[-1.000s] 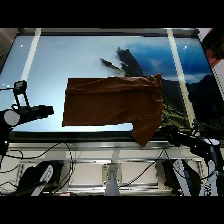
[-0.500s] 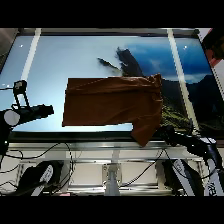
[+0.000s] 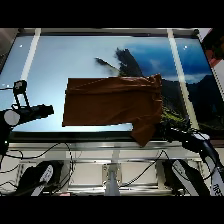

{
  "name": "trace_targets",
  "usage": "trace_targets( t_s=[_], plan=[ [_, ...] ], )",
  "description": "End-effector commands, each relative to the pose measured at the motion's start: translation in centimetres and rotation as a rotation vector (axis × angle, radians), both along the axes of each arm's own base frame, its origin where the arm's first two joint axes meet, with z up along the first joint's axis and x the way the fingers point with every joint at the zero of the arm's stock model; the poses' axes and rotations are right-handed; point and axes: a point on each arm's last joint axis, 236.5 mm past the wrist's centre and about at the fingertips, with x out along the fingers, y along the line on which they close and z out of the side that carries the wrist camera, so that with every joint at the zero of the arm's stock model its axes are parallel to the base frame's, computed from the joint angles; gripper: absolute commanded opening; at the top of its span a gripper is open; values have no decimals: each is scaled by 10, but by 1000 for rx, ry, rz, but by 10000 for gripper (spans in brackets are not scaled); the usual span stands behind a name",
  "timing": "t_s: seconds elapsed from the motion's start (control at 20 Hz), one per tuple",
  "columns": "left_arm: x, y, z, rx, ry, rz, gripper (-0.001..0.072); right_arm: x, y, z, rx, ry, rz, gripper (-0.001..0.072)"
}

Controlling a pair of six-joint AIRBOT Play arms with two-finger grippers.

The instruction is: Fold the clothes and pants, and hang the long-sleeved shirts on hangers.

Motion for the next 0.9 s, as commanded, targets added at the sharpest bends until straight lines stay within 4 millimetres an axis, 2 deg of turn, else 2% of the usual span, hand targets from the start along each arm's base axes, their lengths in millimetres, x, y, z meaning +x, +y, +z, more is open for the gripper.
trace_targets(
  t_s=[0.0,0.15,0.3,0.5,0.55,0.6,0.7,0.75,0.85],
  plan=[
    [0,0,0,0,1,0,16,-6,-7,-19,-64,18,53,438],
    [0,0,0,0,1,0,16,5,3,-14,-1,-27,42,425],
    [0,0,0,0,1,0,16,3,7,-13,0,-42,80,419],
    [-1,-1,-5,-7,16,0,17,0,13,-10,1,-69,142,346],
    [-3,-1,-10,-8,29,0,26,-1,16,-8,8,-78,160,303],
    [-6,-2,-17,-12,49,0,108,-2,18,-7,10,-88,179,304],
    [-14,-13,-31,-69,90,6,464,-3,19,-7,10,-91,190,309],
    [-19,-21,-38,-110,111,12,494,-3,18,-7,6,-96,195,343],
    [-29,-29,-53,-154,151,21,494,-1,19,-6,0,-113,204,343]
  ],
)
